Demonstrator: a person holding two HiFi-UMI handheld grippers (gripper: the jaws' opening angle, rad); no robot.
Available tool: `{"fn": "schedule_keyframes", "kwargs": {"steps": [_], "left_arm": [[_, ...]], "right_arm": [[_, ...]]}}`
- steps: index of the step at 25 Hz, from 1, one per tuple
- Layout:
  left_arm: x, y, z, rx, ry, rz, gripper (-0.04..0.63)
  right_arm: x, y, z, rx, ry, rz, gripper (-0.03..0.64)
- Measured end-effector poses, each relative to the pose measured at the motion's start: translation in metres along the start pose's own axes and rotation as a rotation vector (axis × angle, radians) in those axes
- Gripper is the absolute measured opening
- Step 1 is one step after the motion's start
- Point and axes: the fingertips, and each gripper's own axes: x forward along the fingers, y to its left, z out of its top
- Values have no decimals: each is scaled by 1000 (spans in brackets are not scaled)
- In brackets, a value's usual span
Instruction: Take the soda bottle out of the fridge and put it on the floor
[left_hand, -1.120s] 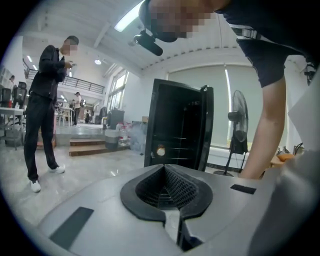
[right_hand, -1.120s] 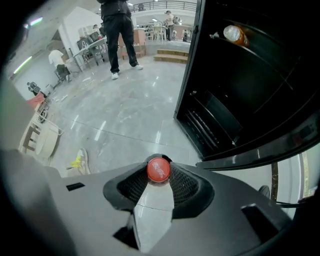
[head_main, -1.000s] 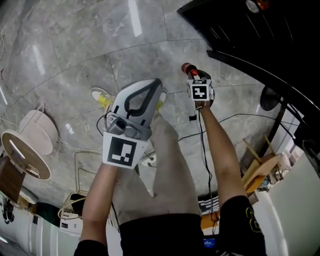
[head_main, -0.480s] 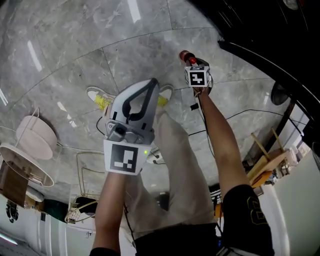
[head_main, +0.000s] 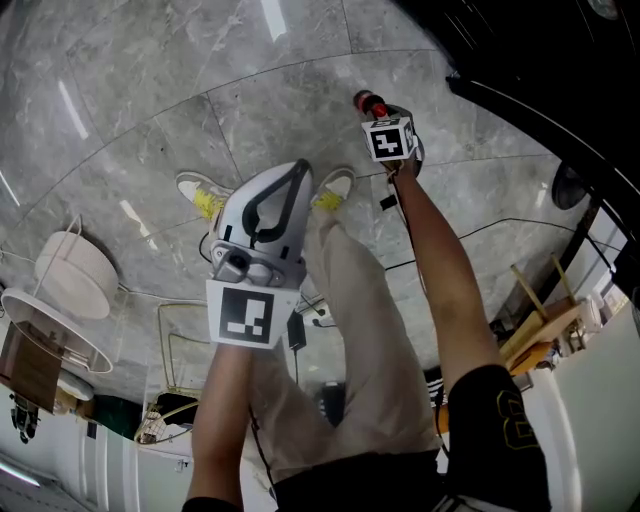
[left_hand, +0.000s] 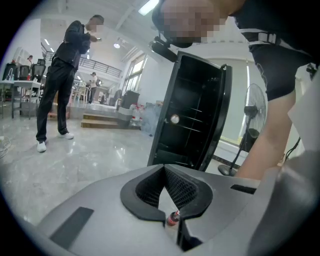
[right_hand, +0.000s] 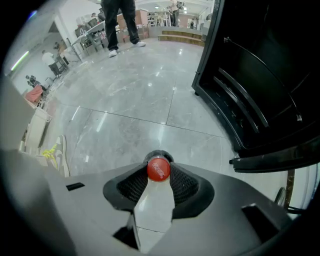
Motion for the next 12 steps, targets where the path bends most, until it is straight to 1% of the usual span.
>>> {"fn": "schedule_keyframes", "kwargs": {"steps": [5, 12], "left_arm": [[0, -7, -2, 4, 14, -8, 18], [3, -11, -1, 12, 24, -19, 18]], "right_arm": [[3, 8, 3, -55, 18, 12, 129], [5, 11, 12, -92, 18, 15, 129]]}}
